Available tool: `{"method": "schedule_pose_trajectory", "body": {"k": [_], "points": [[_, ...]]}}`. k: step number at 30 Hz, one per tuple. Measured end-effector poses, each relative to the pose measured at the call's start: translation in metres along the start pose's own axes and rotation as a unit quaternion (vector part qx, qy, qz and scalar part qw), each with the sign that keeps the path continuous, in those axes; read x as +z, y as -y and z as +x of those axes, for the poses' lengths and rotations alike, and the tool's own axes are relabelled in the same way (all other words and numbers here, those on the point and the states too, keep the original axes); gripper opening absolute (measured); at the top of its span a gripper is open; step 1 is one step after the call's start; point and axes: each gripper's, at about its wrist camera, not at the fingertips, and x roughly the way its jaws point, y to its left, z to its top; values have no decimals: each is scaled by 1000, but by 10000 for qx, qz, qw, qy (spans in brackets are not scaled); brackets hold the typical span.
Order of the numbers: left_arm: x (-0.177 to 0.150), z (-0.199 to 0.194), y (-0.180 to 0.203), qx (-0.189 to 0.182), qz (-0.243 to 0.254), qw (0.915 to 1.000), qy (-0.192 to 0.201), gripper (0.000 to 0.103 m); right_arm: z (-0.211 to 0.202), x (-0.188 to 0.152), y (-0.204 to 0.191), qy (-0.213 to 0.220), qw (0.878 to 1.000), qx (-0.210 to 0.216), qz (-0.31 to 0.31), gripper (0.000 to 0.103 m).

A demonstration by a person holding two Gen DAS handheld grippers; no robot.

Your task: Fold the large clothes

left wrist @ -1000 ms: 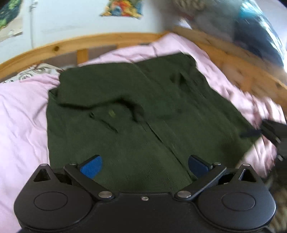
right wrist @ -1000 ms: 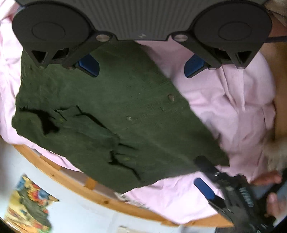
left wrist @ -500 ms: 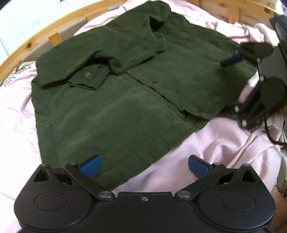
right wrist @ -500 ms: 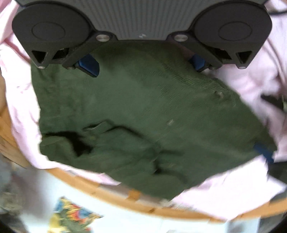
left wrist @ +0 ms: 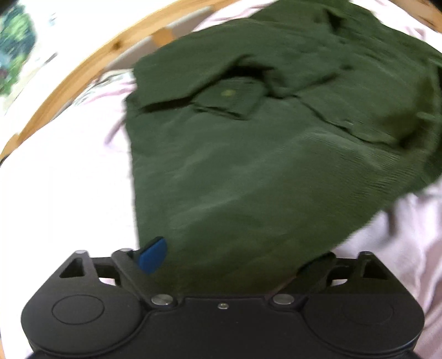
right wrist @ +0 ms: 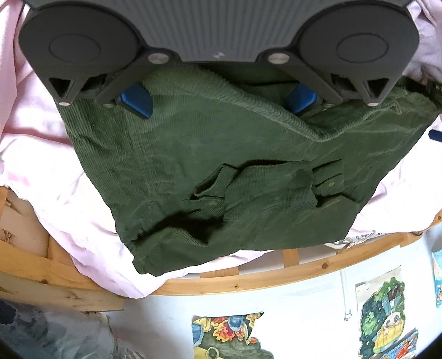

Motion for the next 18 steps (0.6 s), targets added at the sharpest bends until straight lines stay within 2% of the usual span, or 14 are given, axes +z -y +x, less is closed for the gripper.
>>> {"method": "schedule_pose_trajectory", "body": {"k": [2,5,8,9,10,14,18], "points": [[2,1,-8,-3,-183,9998,22,90,-3,-1,-3,-46,9999,24,-108,103],[2,0,-11,-347,-249,9991,-46,89,-6,-2,-6,-200,9990,322,-254,103],[-3,-8,-5,-1120,-15,9937,-50,92,-8,-3,-10,-220,9985,329,-376,103],[-6,-11,-1,-1273,90,9918,3,95,-7,-3,-12,-220,9985,332,-371,103],[-7,-13,7,-1291,272,9912,55,96,-7,-3,-11,-226,9986,340,-348,103],[-12,-3,36,-898,1043,9905,51,95,-6,-3,-8,-236,9987,375,-268,103],[-12,-5,42,-966,1260,9869,289,92,-7,-3,-8,-216,9986,362,-323,103]]}}
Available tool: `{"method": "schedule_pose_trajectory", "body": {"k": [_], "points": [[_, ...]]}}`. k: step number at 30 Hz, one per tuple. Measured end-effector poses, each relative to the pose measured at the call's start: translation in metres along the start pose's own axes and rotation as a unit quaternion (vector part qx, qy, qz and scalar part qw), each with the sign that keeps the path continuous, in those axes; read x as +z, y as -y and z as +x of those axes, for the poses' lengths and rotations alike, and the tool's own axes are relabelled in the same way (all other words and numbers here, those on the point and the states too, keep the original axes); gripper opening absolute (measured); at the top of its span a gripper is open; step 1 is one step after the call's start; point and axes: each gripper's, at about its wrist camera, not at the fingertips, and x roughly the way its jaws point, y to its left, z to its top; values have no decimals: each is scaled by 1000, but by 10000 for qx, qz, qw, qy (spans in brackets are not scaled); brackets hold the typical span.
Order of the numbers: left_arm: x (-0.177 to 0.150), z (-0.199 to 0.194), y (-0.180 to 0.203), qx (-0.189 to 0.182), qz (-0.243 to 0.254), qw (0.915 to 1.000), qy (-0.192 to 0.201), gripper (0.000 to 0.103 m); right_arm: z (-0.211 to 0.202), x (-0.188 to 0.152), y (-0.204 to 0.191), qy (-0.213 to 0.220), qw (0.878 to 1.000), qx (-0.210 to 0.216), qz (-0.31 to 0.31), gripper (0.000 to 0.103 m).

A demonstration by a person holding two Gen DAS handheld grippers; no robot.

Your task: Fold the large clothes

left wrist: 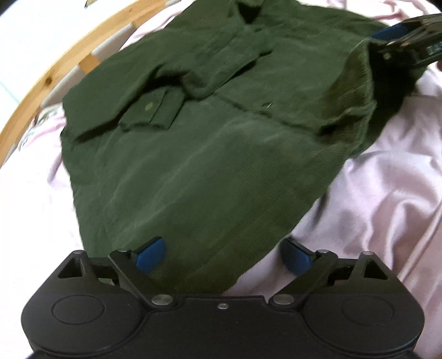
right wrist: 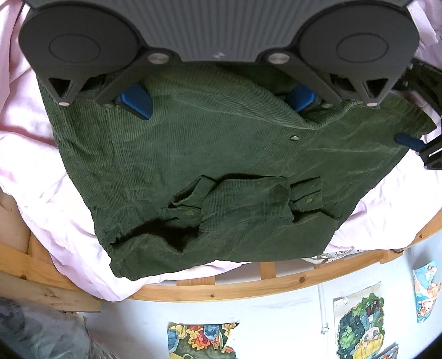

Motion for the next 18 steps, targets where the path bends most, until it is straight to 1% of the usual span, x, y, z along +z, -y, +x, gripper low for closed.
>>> {"method": "schedule_pose_trajectory", "body": {"k": [1,2,4,5,6,7,8,9,10,11,12,14,15,16,18], "points": [[0,0,0,48,22,10000,19,91,0,0,0,6,10000,-2,-10,103],[-1,1,2,203,77,9998,31,89,-1,0,0,15,10000,-7,-18,103],[0,7,2,748,199,9970,13,77,-4,0,0,97,9999,-32,-37,103],[1,8,1,870,208,9960,55,72,-7,1,0,178,9998,-9,-58,103],[2,6,0,938,195,9953,143,59,-12,1,-1,276,9996,54,-85,103],[3,3,-1,963,179,9949,249,45,-17,2,-2,410,9989,204,-135,103],[3,-2,-2,1025,157,9938,403,38,-24,2,-5,594,9969,467,-215,103],[3,-8,-2,1110,150,9920,573,29,-31,3,-8,734,9939,755,-329,103],[4,-13,-3,1216,130,9894,780,24,-37,2,-15,835,9899,1024,-521,103],[5,-17,-5,1247,89,9876,947,23,-41,0,-24,891,9859,1161,-816,103],[7,-21,-9,1243,-4,9860,1114,21,-42,-3,-33,889,9827,1179,-1117,103],[15,-24,-17,1177,-232,9839,1325,20,-36,-11,-53,627,9763,1145,-1729,103],[19,-25,-19,1144,-315,9832,1383,20,-31,-15,-60,490,9737,1073,-1948,103],[22,-25,-23,1100,-422,9827,1428,19,-24,-17,-67,317,9719,882,-2161,103],[25,-25,-27,1038,-595,9822,1446,19,-11,-20,-72,36,9716,546,-2301,101]]}}
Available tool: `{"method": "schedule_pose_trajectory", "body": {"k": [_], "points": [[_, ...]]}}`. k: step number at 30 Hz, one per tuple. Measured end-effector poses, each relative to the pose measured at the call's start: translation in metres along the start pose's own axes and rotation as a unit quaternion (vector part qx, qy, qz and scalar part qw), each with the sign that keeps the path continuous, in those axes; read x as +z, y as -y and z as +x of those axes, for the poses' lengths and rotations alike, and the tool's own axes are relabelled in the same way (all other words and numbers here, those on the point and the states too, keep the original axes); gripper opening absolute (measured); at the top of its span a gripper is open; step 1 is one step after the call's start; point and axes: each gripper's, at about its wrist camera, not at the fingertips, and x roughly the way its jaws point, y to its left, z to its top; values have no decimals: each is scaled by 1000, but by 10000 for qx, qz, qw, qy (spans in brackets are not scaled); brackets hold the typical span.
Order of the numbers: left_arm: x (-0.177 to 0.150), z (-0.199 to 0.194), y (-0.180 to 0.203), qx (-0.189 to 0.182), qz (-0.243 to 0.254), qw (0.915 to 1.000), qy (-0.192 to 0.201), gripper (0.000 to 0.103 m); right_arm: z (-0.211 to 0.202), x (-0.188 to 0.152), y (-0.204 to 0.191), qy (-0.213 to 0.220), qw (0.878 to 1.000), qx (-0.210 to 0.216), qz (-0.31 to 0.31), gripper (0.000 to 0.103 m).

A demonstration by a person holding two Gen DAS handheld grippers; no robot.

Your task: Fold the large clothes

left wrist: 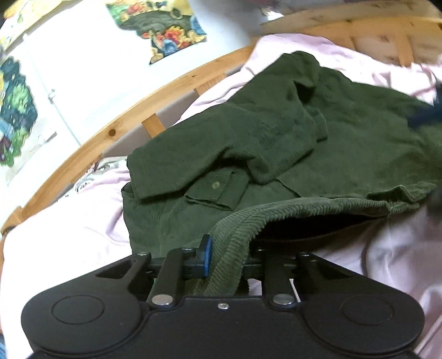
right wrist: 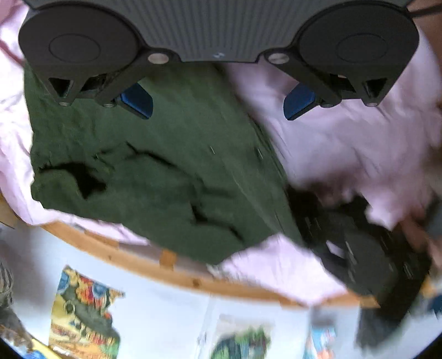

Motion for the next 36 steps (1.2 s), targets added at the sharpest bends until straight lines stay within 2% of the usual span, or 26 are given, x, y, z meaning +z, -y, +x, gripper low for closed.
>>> {"method": "schedule_pose_trajectory", "body": {"k": [1,4,6,10,12,15,17,19,21,23,25,29,32,35,36], "points": [[1,1,-2,-30,-98,9999,-2,19,7,-1,1,-210,9997,-133,32,100],[1,0,-6,-82,-281,9996,6,19,29,-8,17,-981,9902,-956,291,82],[-2,-1,-5,-78,-307,9995,-17,19,29,-11,31,-1093,9835,-1352,505,67],[-6,2,1,-23,-141,9997,-175,20,12,-14,52,-976,9717,-2075,569,60],[-10,5,4,51,9,9994,-355,23,8,-16,63,-1003,9672,-2222,718,48],[-20,11,6,158,175,9963,-822,29,7,-20,71,-1082,9617,-2329,963,42],[-28,18,4,469,338,9908,-1225,33,6,-22,75,-1082,9606,-2356,1003,42],[-35,24,-6,540,211,9862,-1550,34,7,-25,78,-1113,9593,-2398,993,40],[-36,25,-17,438,-99,9857,-1625,34,8,-26,77,-1092,9597,-2375,1027,25],[-36,23,-22,454,-243,9862,-1574,26,0,-24,75,-868,9596,-2474,1025,15],[-32,15,-24,597,-345,9888,-1326,17,-16,-22,74,-510,9586,-2602,1035,13],[-23,-11,-31,761,-724,9915,-764,13,-51,-16,65,117,9544,-2808,1011,12],[-16,-38,-40,805,-1112,9896,-439,13,-85,-9,54,451,9524,-2886,872,12],[-11,-71,-44,781,-1233,9885,-395,13,-126,-3,46,661,9556,-2714,941,12],[-9,-84,-45,732,-1266,9885,-397,13,-137,-1,42,568,9576,-2692,852,12]]}}
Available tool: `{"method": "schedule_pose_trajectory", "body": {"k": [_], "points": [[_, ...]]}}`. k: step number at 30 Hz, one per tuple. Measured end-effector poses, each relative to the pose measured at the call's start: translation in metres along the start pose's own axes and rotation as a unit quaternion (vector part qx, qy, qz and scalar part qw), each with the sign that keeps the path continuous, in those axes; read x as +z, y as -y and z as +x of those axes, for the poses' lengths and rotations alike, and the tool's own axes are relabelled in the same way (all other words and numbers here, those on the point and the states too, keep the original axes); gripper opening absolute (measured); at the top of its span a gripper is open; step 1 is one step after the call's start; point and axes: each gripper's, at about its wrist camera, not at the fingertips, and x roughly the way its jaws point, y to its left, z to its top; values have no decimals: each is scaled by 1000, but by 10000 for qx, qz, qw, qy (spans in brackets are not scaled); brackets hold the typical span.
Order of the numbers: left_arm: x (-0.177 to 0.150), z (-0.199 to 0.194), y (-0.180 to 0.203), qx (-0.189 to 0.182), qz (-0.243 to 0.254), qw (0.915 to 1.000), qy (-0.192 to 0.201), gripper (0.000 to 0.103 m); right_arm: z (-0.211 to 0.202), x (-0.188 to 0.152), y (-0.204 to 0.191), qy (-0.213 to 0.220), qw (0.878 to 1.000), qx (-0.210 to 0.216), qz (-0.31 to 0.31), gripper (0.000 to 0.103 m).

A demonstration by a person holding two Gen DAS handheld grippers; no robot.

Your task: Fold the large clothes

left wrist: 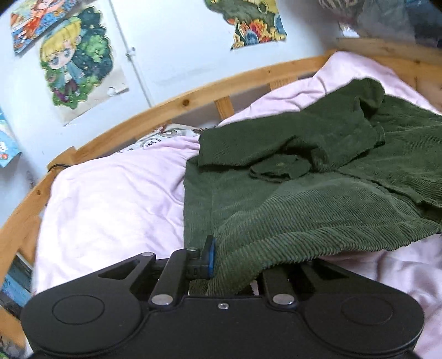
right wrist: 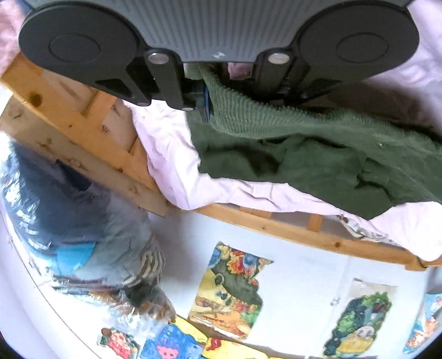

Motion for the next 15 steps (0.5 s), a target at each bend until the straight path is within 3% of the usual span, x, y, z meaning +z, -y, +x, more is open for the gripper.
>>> {"method": "schedule_pose_trajectory", "body": {"k": [4,7,10,15], "points": [[1,-49,-13,-293,15,9996,-46,13,-27,4,11,-133,9994,260,-175,12],[4,-64,-21,-531,85,9985,-39,13,-11,7,13,-259,9988,386,-128,13],[10,-47,-24,-669,74,9976,-147,13,23,14,11,-106,9995,264,-102,13],[49,14,-20,-313,274,9991,87,13,103,32,20,193,9992,-123,-313,14]]}}
